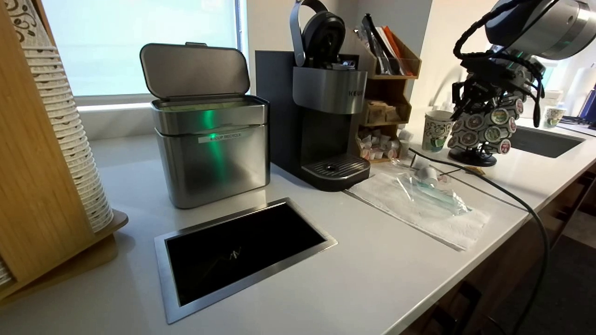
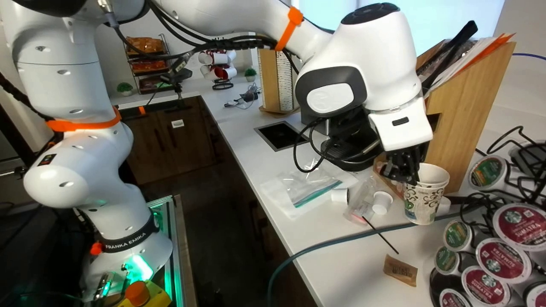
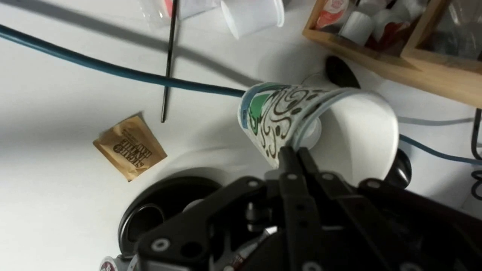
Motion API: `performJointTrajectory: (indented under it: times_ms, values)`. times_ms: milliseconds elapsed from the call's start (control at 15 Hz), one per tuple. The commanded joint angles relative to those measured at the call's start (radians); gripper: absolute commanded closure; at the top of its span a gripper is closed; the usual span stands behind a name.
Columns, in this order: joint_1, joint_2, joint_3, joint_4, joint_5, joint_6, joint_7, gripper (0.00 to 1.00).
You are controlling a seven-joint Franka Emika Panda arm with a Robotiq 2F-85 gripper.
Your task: Unstack the cups on the table
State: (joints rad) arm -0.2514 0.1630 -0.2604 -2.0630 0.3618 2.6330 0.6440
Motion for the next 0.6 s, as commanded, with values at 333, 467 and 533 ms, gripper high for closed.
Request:
performJointTrajectory:
  times_ms: [333, 467, 533]
  values:
    - [-0.026, -0.065, 0.015, -0.006, 0.149, -0.109, -0.17, 0.99]
    - [-0.048, -0.084, 0.031, 0.001, 0.255, -0.228, -0.287, 0.99]
    - [-0.051, -0.076, 0.017, 0.02, 0.25, -0.317, -0.286, 0.99]
